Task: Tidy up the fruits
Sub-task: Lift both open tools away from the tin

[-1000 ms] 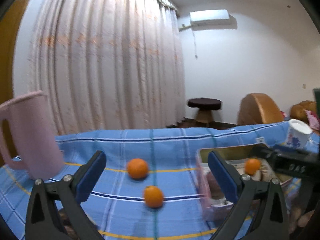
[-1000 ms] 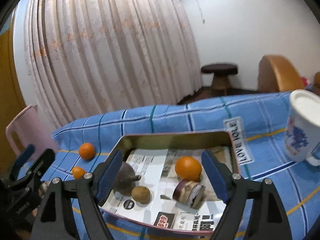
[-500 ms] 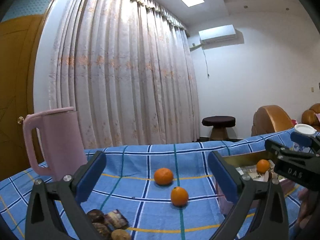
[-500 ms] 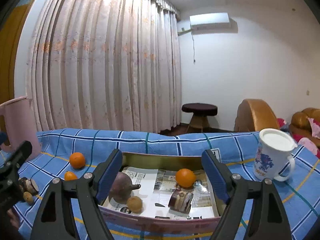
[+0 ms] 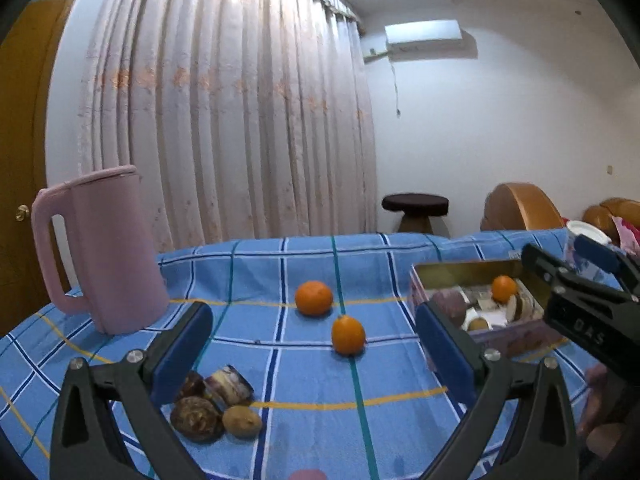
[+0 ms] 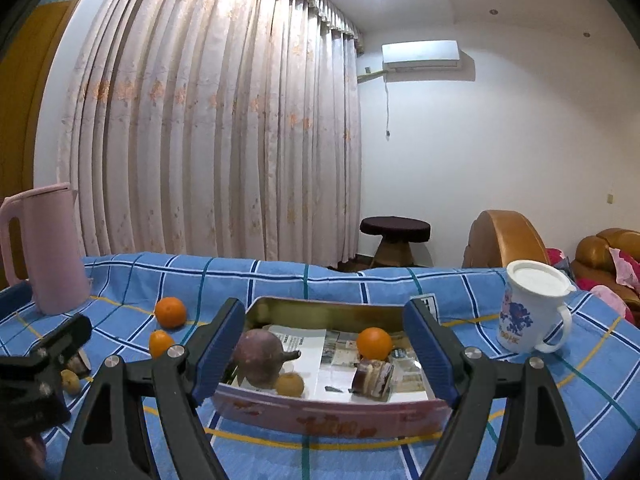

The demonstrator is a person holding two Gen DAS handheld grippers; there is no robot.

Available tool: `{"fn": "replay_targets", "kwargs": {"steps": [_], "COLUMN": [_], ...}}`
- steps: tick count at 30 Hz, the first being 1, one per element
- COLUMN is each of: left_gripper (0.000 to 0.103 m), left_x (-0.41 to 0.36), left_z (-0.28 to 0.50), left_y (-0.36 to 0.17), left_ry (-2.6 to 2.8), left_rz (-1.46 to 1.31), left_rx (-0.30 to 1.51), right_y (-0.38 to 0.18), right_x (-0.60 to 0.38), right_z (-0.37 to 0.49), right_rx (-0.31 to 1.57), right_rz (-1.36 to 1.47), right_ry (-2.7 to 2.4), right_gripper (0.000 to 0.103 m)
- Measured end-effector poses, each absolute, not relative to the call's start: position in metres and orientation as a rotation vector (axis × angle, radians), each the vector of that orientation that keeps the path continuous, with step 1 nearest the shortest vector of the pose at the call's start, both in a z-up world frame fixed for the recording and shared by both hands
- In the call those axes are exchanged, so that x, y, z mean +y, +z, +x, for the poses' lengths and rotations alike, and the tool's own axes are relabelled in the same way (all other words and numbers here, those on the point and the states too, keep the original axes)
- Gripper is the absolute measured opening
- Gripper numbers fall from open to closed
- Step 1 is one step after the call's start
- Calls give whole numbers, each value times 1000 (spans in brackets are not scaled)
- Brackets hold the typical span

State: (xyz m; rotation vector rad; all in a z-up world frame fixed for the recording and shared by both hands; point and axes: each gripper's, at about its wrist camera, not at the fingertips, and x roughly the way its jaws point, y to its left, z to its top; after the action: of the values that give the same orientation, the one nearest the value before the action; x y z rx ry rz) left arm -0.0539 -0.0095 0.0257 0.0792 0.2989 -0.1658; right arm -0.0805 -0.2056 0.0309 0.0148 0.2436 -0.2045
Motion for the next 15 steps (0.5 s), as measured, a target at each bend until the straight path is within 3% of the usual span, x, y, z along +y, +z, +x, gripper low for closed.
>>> {"fn": "replay_targets", "kwargs": {"steps": [15], "left_gripper": [103], "left_x": [-15], "left_z": [-67], "left_y": [21], "left_ry": [-331], "left_rz": [118], "left_rx": [366], "right_y": [25], "right_x": [-198], "right_z": [-83], "right_rx": [295], "right_rz": [31], "right_ry": [-153], "right_gripper": [83]}}
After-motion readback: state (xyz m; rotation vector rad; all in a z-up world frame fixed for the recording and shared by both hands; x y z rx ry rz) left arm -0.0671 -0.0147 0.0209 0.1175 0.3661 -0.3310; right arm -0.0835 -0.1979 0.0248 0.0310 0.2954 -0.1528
